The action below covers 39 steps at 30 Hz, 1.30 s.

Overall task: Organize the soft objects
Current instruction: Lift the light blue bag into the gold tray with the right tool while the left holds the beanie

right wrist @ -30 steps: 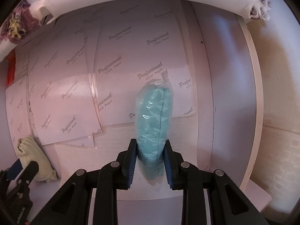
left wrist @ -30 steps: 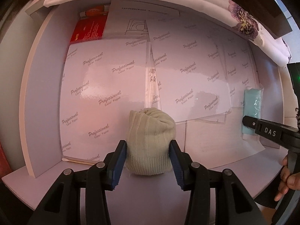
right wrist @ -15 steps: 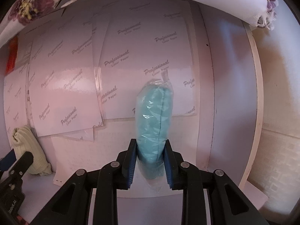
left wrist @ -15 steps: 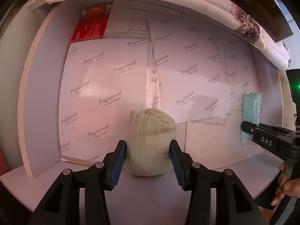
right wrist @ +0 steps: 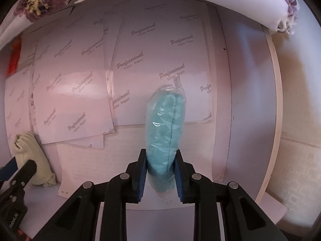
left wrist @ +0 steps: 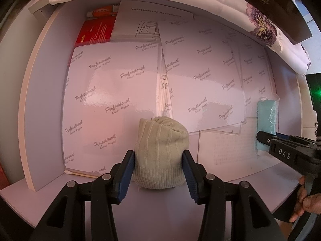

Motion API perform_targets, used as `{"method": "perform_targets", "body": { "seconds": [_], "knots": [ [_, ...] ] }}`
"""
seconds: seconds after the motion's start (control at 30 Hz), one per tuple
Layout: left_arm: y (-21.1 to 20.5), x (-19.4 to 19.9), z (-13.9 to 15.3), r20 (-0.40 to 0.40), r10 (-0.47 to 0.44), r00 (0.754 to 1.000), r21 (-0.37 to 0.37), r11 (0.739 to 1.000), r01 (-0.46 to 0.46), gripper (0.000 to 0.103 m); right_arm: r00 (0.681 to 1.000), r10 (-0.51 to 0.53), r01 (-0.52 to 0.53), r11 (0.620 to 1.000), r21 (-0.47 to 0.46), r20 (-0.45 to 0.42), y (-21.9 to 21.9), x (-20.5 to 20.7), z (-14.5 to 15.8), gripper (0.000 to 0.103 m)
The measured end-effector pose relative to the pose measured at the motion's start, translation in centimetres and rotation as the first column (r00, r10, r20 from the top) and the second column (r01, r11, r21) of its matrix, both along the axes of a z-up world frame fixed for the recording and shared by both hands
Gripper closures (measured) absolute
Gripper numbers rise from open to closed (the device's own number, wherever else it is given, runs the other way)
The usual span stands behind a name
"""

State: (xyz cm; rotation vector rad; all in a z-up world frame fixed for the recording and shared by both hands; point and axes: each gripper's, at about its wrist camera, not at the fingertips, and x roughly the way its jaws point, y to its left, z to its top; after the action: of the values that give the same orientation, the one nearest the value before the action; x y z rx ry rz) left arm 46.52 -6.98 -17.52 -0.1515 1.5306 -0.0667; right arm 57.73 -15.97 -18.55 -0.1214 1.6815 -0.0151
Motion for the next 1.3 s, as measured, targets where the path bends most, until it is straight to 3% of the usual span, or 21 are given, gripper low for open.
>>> {"method": "perform_targets", "body": {
  "seconds": [0.33,0.57,1.0,1.3],
  "knots": [
    [0.0,0.0,0.0,0.000,-0.002,1.000,-0.001,1.000,0.002,0.054,1.000,0.010,-0.010,1.000,0.016,-0.005,0.0,-0.7,0.2,0.080],
    [-0.1,0.0,0.0,-0.003,0.002,1.000,-0.004,1.000,-0.002,0.054,0.999,0.012,-0.014,0.998,0.054,0.040,-0.4,-0.1,1.7,0.080],
    [0.0,0.0,-0.1,-0.005,0.011,1.000,-0.010,1.000,-0.011,0.054,0.974,-0.072,0.009,0.960,0.281,0.217,-3.0,0.2,8.9,0.080],
    [0.1,0.0,-0.2,-0.005,0.015,1.000,-0.012,1.000,-0.015,0.054,0.924,-0.097,-0.064,0.914,0.400,0.370,-4.0,1.8,16.1,0.080]
  ]
}}
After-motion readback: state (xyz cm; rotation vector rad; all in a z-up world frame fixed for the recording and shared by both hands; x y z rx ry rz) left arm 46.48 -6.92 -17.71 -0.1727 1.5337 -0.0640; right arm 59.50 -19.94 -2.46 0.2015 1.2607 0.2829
